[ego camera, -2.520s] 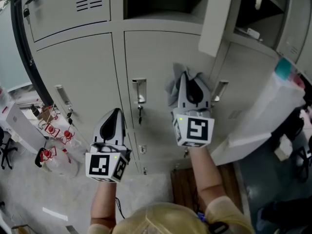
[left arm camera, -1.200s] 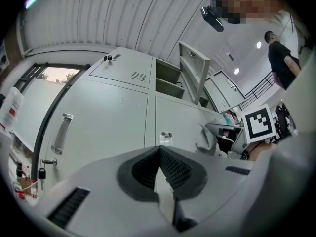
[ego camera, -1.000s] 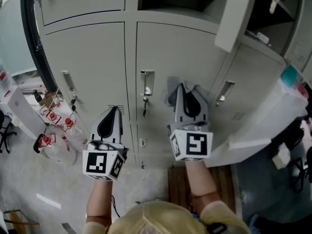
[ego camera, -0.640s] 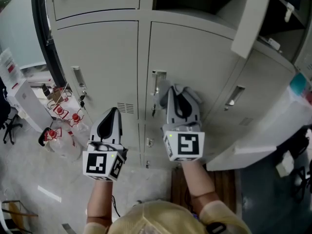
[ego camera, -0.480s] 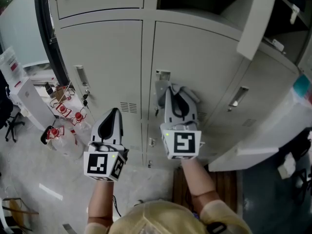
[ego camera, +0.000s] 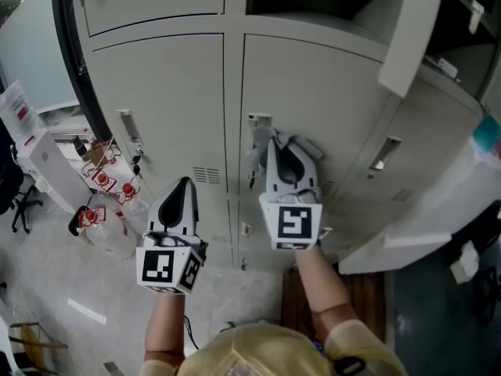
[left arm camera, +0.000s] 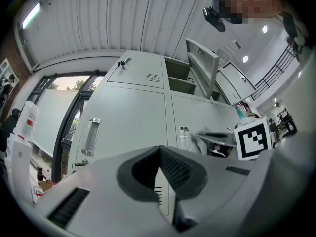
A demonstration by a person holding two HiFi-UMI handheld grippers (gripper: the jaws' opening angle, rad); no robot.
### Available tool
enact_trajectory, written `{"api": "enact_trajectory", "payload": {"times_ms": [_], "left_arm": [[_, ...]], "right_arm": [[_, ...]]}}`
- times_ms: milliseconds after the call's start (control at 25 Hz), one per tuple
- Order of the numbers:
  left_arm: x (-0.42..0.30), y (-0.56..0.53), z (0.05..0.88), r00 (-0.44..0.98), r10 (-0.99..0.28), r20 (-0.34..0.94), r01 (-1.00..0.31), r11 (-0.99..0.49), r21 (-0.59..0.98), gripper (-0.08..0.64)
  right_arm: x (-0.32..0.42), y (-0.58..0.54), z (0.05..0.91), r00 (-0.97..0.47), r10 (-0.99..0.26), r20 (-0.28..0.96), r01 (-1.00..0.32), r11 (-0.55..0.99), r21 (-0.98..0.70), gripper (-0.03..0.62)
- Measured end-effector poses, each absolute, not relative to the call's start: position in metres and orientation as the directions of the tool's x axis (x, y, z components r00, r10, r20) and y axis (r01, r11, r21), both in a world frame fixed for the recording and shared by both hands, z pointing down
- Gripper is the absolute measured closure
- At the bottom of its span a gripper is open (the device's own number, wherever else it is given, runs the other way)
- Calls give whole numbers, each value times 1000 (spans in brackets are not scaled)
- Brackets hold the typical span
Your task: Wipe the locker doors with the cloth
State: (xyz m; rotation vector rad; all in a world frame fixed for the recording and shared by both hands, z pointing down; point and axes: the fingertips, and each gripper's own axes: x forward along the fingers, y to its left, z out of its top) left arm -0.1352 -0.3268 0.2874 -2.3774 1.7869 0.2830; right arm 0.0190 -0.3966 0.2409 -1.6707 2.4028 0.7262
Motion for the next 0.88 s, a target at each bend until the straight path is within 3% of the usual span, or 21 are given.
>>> {"api": "enact_trajectory", "payload": {"times_ms": [880], "left_arm": [[-45, -353, 292, 476, -848, -233, -873, -487, -10, 558]], "right_arm": [[135, -393, 251, -144, -927, -347, -957, 42, 286, 588]]}}
